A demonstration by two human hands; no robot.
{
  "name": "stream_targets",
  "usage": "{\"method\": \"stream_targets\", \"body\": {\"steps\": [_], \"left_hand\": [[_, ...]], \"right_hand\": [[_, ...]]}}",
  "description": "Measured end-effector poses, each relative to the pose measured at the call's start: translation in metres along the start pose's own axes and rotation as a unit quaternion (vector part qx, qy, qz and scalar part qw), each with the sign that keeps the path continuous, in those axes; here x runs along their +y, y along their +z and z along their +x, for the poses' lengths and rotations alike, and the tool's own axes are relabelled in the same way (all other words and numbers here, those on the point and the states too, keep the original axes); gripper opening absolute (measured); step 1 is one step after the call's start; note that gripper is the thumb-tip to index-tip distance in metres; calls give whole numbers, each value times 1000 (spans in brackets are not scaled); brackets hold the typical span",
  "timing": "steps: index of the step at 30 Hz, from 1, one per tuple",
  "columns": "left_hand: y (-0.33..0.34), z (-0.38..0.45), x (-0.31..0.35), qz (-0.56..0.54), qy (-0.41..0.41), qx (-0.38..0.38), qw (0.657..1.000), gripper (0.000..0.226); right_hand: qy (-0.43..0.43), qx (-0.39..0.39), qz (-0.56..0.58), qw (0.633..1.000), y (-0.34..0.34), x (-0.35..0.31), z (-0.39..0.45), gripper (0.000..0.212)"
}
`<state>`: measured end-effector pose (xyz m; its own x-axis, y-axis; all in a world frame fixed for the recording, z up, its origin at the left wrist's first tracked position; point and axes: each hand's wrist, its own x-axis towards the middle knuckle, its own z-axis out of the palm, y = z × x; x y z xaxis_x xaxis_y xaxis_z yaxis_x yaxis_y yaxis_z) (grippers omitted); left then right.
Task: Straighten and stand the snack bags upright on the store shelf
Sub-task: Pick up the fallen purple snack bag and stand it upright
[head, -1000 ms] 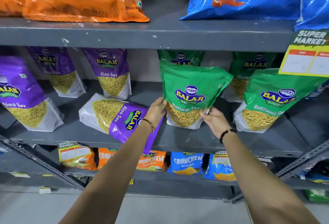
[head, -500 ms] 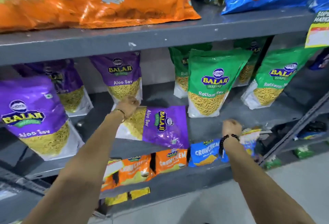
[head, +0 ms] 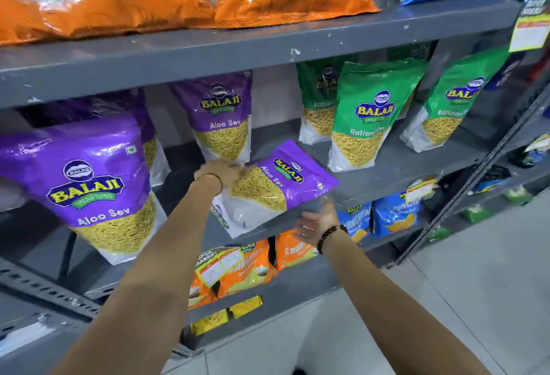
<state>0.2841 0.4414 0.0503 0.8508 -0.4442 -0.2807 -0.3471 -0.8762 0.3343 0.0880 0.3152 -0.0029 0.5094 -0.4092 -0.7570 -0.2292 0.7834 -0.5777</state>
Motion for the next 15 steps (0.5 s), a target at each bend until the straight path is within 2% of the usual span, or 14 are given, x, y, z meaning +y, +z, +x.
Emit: {"method": "stream_targets", "body": {"steps": [2,5,8,10,12,15], "left_hand": [[2,0,-14,-112,-41,-8,993,58],[12,-2,-26,-294,-65,-43,953,52],[13,-7,-35,-356,-70,-57,930,35],[17,-9,-41,-385,-92,-97,913,25],[23,-11,-43,-418,-104,-151,890,22],[34,-19,-37,-463,-98,-194,859,23]], "right_hand": [[8,-30,3,1000,12,1,-2,57],[-4,-59,-8,998,27,0,-1,60],[-40,-54,-23,997,38,-2,-2,56],[-55,-38,-6,998,38,-3,-1,46],[-56,-52,-13,997,33,-2,0,30],[-53,-70,-17,996,27,-2,0,24]]}}
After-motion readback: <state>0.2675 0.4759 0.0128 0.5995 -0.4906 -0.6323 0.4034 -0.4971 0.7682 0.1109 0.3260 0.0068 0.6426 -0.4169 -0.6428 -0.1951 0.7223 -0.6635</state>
